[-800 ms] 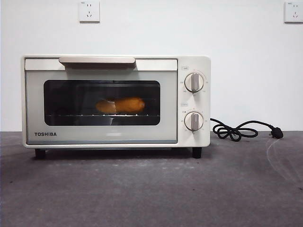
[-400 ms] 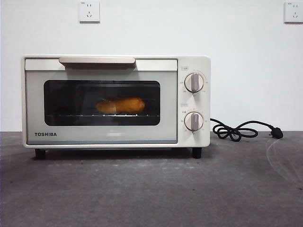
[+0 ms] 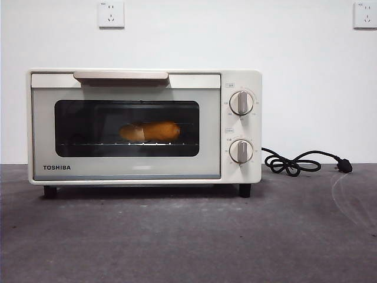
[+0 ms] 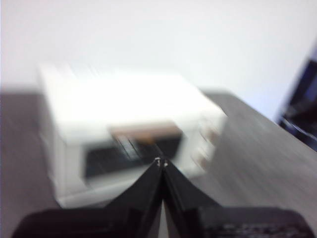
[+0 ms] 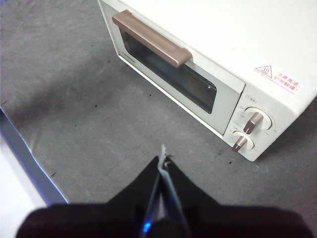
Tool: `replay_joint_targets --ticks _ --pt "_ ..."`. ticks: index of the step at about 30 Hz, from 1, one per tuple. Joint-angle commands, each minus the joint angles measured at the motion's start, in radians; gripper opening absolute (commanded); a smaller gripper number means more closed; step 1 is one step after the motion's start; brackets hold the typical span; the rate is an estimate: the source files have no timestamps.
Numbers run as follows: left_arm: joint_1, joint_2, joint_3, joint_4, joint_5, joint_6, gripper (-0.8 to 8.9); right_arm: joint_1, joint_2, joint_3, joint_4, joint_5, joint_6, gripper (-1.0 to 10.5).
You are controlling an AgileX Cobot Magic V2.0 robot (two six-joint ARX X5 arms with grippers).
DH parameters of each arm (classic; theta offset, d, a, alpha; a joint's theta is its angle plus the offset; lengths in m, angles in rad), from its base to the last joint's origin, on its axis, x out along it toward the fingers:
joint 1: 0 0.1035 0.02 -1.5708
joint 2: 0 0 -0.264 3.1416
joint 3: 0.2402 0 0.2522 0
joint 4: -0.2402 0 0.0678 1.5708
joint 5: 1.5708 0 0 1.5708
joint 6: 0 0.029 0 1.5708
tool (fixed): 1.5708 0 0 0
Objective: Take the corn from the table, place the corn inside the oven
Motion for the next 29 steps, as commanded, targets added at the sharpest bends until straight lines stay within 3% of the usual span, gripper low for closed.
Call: replay_joint_targets --ticks 1,9,12,21,29 --pt "-0.005 -0.048 -0.107 0.173 -0.064 0.023 -0.04 0.0 0.004 -0.001 0.006 0.001 0.01 0.0" --pt "-0.008 -0.113 -0.419 0.687 -0.086 0.037 -0.04 0.0 0.004 -0.001 0.006 0.002 0.01 0.0" --pt "-0.013 -0.12 -0.522 0.821 -0.139 0.067 -0.04 0.0 0.004 -0.001 0.007 0.001 0.01 0.0" --pt "-0.045 -0.195 -0.722 0.864 -0.343 0.067 -0.04 0.0 0.004 -0.001 0.006 0.001 0.01 0.0" --pt "-0.047 -0.225 -0.876 0.87 -0.36 0.066 -0.04 0.0 0.004 -0.001 0.006 0.001 0.01 0.0"
